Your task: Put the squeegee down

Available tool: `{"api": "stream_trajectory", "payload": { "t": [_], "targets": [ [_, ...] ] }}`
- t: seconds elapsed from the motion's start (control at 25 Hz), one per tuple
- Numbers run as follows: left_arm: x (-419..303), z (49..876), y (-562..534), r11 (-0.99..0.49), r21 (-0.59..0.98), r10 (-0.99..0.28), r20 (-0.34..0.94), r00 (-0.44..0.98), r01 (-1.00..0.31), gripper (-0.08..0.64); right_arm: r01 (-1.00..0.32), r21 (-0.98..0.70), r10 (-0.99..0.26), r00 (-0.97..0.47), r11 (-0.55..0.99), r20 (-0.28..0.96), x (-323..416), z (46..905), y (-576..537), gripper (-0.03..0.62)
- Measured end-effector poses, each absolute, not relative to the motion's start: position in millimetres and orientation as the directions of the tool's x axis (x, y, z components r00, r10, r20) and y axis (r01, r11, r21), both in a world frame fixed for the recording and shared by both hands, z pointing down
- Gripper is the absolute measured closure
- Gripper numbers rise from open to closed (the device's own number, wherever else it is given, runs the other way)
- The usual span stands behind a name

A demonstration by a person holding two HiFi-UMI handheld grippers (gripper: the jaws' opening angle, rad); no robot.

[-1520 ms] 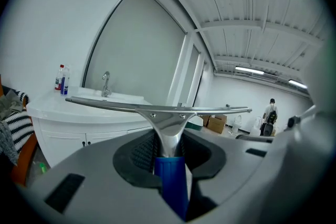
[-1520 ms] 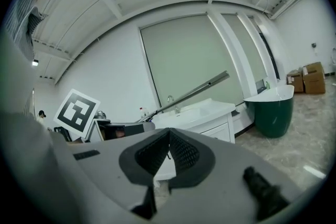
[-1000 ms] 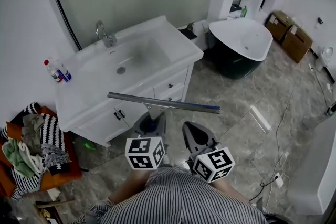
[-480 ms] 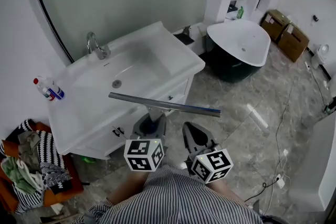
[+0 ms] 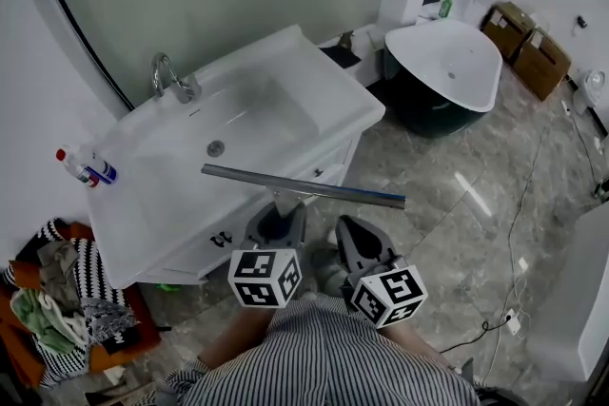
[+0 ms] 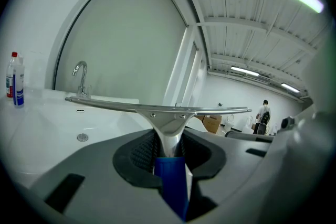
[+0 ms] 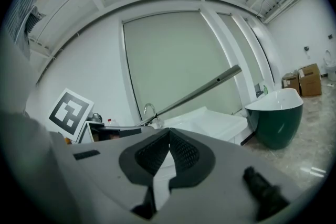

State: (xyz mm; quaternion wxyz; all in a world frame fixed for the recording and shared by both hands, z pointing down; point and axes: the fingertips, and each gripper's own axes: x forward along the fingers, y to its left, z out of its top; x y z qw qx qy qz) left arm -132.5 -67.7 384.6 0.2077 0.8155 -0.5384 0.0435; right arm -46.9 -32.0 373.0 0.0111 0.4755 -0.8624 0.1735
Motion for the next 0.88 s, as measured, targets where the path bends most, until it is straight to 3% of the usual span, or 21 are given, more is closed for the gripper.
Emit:
{"api": "stream_trajectory", "payload": {
  "t": [0.88],
  "targets": [
    [-104.6,383.3,-288.9,-0.278,0.265,-0.882,0.310,0.355,-0.923,0.445,-0.769,-0.295,-0.763,-0.626,0.567,0.164,-18.9,369.1,-255.8,0.577]
  ]
}}
